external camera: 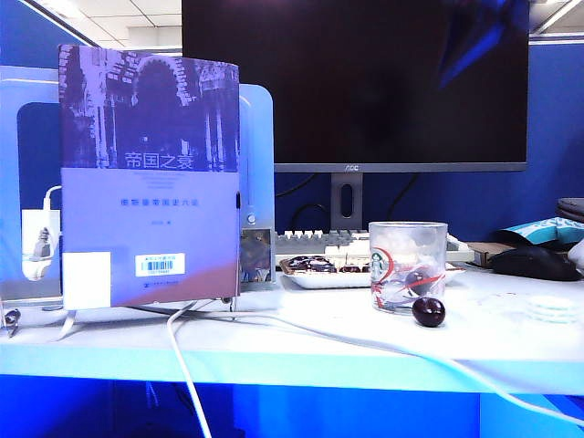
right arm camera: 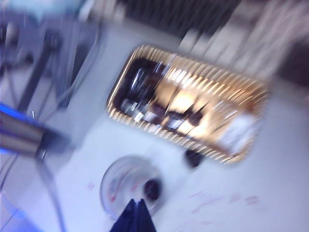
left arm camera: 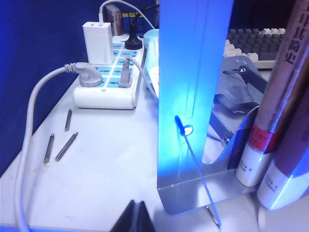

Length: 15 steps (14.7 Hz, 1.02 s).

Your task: Pick up the cherry on the right side of the glass and put it inside the glass.

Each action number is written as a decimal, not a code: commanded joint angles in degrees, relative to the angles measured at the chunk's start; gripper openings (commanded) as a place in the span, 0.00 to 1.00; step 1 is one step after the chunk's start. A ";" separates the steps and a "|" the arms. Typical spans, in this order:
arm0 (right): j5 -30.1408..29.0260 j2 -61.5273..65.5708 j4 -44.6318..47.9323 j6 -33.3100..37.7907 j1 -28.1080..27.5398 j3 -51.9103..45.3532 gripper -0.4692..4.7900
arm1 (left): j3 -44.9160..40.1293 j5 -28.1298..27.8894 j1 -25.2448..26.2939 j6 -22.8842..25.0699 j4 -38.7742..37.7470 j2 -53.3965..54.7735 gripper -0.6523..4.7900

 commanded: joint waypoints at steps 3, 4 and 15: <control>6.23 -18.08 3.37 0.31 0.09 0.26 0.08 | -0.04 0.22 0.04 0.24 -0.68 -0.17 0.11; 6.23 -23.74 3.30 0.50 0.09 0.26 0.08 | -0.04 0.22 0.04 0.24 -0.68 -0.17 0.11; 21.35 -53.81 -15.96 2.08 0.09 0.20 0.08 | -0.04 0.24 0.04 0.24 -0.68 -0.17 0.11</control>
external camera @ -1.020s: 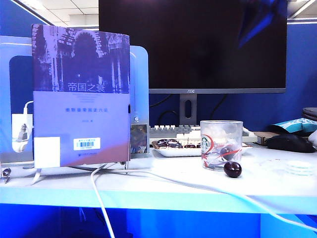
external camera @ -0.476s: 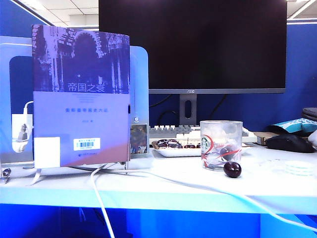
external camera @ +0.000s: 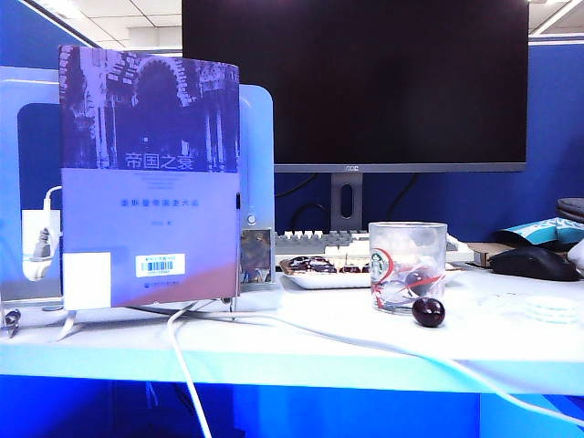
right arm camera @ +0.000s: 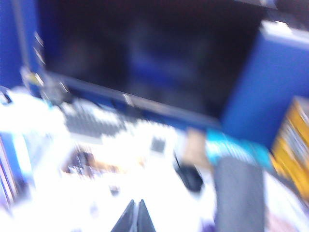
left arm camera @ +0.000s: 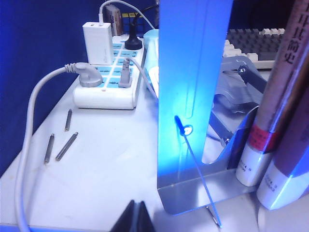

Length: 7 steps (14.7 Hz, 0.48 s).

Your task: Pick up the cherry on the right side of the glass and put it inside the glass.

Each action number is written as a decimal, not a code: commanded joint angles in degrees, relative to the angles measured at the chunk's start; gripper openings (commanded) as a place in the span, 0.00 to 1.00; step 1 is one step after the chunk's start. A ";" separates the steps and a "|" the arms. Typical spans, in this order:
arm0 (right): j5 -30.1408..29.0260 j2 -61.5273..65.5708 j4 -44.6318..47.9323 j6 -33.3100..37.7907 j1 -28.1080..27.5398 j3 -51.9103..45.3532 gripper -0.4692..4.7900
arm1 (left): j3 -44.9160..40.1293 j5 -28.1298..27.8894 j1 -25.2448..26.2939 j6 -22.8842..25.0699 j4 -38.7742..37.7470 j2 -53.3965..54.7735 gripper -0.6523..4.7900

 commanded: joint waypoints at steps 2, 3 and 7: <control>2.93 -8.31 -5.27 1.33 0.11 0.15 0.08 | -0.04 0.20 0.04 0.26 -0.68 -0.17 0.11; 2.97 -10.32 -4.59 1.57 0.22 -0.39 0.08 | -0.04 0.22 0.04 0.26 -0.68 -0.17 0.11; 7.89 -19.91 12.63 1.55 0.35 -19.96 0.08 | -0.04 0.22 0.04 0.26 -0.68 -0.17 0.11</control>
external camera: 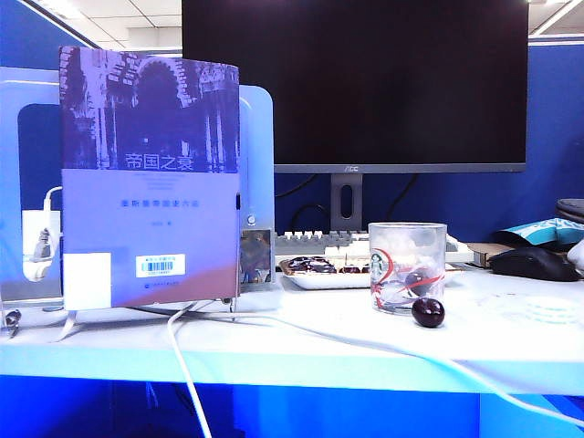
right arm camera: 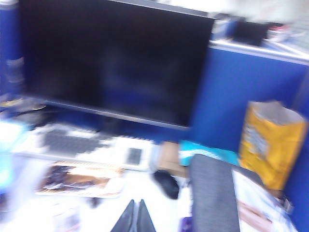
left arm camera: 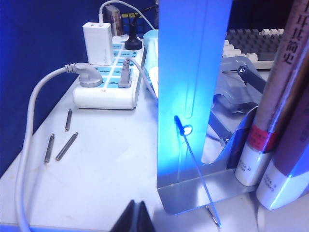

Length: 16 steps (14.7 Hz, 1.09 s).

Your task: Pick up the cherry on the right side of the glass and put it inside the glass.

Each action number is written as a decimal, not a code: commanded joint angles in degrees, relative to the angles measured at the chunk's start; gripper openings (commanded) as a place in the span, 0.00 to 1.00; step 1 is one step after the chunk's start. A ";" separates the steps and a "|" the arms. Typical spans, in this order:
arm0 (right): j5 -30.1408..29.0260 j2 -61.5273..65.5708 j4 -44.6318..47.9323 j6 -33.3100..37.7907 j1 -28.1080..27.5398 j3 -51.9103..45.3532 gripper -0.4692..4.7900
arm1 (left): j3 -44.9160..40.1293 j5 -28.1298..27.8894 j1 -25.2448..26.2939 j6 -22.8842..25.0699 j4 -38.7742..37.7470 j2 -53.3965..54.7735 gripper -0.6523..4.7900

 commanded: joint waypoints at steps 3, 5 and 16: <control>-2.43 -7.67 27.56 0.48 0.04 -30.45 0.08 | -0.04 0.22 0.04 0.26 -0.70 -0.17 0.11; -2.47 -9.92 30.56 1.62 0.04 -40.13 0.08 | -0.04 0.22 0.04 0.26 -0.70 -0.17 0.11; -3.58 -19.76 42.93 5.22 -3.23 -67.04 0.08 | -0.04 0.22 0.04 0.26 -0.72 -0.17 0.11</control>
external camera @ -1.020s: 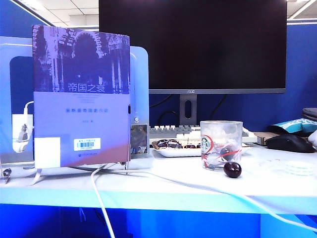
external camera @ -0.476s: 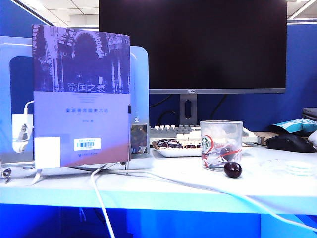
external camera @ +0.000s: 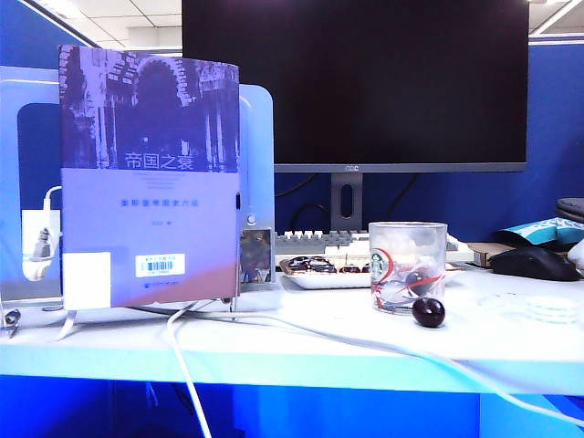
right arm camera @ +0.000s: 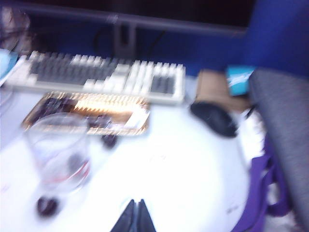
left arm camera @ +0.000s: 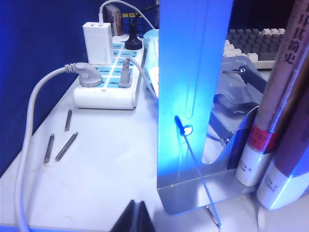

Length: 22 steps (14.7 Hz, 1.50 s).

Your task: Pick up the cherry on the right side of the glass and put it inside the glass.

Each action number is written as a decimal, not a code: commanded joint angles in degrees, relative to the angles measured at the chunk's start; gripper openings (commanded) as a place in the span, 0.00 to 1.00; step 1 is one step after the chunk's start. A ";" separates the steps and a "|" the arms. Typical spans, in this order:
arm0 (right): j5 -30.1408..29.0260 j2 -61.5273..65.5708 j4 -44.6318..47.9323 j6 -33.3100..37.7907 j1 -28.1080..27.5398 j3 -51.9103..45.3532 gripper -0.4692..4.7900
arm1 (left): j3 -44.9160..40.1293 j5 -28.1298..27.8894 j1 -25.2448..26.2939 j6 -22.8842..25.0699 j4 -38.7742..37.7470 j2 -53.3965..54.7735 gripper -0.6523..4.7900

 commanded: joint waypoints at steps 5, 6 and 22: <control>-0.90 -1.49 3.21 0.50 -3.72 -4.46 0.08 | -0.04 0.24 0.04 0.26 -0.68 -0.17 0.11; -0.87 -1.49 2.86 1.18 -3.69 -4.70 0.08 | -0.04 0.24 0.04 0.26 -0.68 -0.17 0.11; -0.87 -1.51 -8.35 6.01 -3.52 -10.08 0.08 | -0.04 0.24 0.04 0.26 -0.68 -0.17 0.11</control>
